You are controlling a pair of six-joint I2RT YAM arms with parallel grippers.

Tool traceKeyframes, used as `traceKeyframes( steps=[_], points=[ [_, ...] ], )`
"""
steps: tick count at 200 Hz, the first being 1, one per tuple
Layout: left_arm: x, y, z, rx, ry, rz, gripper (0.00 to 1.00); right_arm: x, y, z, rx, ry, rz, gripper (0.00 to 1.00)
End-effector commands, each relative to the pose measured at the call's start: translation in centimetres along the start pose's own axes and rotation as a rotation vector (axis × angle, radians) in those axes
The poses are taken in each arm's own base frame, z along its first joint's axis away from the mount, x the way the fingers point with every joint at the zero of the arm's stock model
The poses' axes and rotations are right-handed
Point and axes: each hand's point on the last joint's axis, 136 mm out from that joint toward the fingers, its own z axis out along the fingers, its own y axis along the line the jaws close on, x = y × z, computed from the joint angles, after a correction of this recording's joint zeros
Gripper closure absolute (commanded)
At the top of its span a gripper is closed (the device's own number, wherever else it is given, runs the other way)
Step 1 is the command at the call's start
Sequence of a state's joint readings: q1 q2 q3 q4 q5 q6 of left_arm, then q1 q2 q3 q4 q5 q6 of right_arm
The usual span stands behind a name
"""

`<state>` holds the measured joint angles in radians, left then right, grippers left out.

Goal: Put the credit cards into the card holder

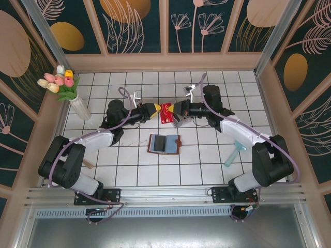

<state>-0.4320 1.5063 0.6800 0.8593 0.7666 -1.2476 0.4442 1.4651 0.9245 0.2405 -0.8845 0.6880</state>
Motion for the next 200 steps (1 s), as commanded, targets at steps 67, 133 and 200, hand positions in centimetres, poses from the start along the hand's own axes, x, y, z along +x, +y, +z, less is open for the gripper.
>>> traceKeyframes(
  steps=[67,133,200],
  points=[
    [2.6,-3.5,0.5,0.157,0.107,0.070,0.66,-2.2,2.4,-1.3,-0.119,-0.154,0.050,1.00],
    [2.4,0.4,0.3,-0.066,0.063,0.103,0.99,-1.0,-2.8,-1.7,0.112,-0.194,0.126,0.79],
    [7.5,10.3,-3.7,-0.434,0.121,0.037,1.00,8.0,-12.9,-1.9,0.598,-0.052,0.172,0.56]
  ],
)
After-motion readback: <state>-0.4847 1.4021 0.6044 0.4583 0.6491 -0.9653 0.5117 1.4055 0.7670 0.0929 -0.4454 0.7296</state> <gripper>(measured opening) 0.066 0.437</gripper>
